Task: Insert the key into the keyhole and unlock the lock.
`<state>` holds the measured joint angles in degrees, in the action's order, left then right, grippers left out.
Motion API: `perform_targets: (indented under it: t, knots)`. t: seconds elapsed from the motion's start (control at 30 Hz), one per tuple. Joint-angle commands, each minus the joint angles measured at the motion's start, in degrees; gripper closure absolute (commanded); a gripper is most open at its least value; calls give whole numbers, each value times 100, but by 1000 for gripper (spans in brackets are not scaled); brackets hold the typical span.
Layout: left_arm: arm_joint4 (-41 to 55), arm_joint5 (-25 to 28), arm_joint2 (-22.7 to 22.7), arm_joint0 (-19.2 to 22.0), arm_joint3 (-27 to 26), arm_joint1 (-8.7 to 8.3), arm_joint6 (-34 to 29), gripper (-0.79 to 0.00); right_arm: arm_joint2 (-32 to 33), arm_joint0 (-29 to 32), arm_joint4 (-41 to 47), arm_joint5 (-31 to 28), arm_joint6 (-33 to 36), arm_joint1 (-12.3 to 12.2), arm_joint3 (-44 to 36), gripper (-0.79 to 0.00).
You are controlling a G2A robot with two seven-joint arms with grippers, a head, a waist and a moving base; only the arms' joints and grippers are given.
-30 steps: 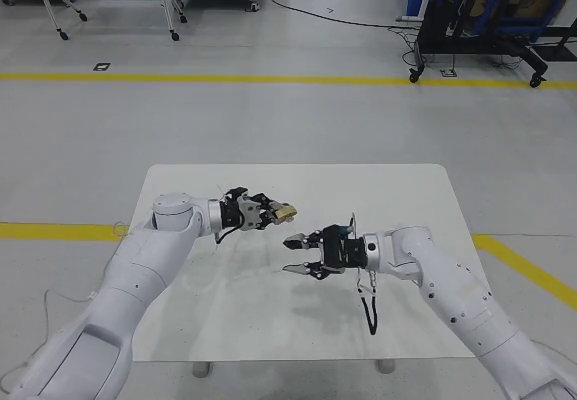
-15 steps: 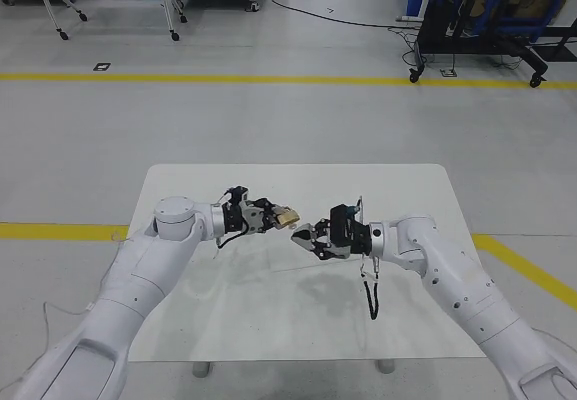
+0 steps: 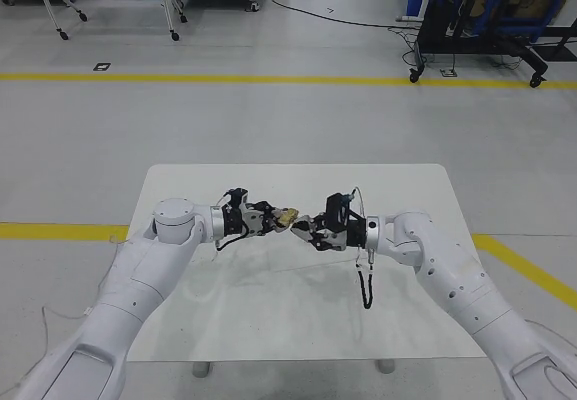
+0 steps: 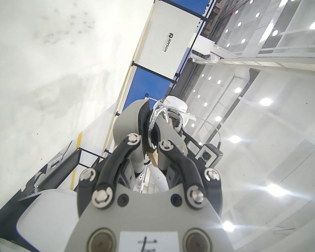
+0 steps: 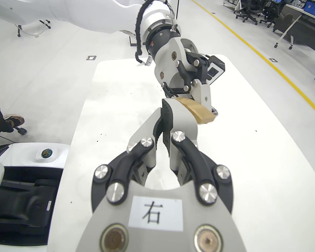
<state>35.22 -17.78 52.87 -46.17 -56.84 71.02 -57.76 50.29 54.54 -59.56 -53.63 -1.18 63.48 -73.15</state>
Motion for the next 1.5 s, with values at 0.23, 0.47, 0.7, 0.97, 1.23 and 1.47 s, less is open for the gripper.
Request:
perform_targets:
  t: [0.23,0.47,0.7,0.97,1.23,1.47]
  knots:
    - [-132,197,136,-115,-175,-19,506,0,136,145,-200,-264,-293,-31,-157,0]
    - [-80,448,422,-326,-461,-75,884,0,451,456,-636,-437,-798,-142,-614,-785]
    - [-80,448,422,-326,-461,-75,884,0,451,456,-636,-437,-798,-142,-614,-785]
    - [-80,448,422,-326,-461,-75,884,0,451,456,-636,-437,-798,-142,-614,-785]
    - [-351,1705,570,-866,-627,-91,1553,0,1237,986,-1708,1289,-393,-319,-1134,-785]
    - [-702,2104,407,-851,-623,-63,1166,0,1372,1425,-3500,1605,-356,-477,-1857,-277]
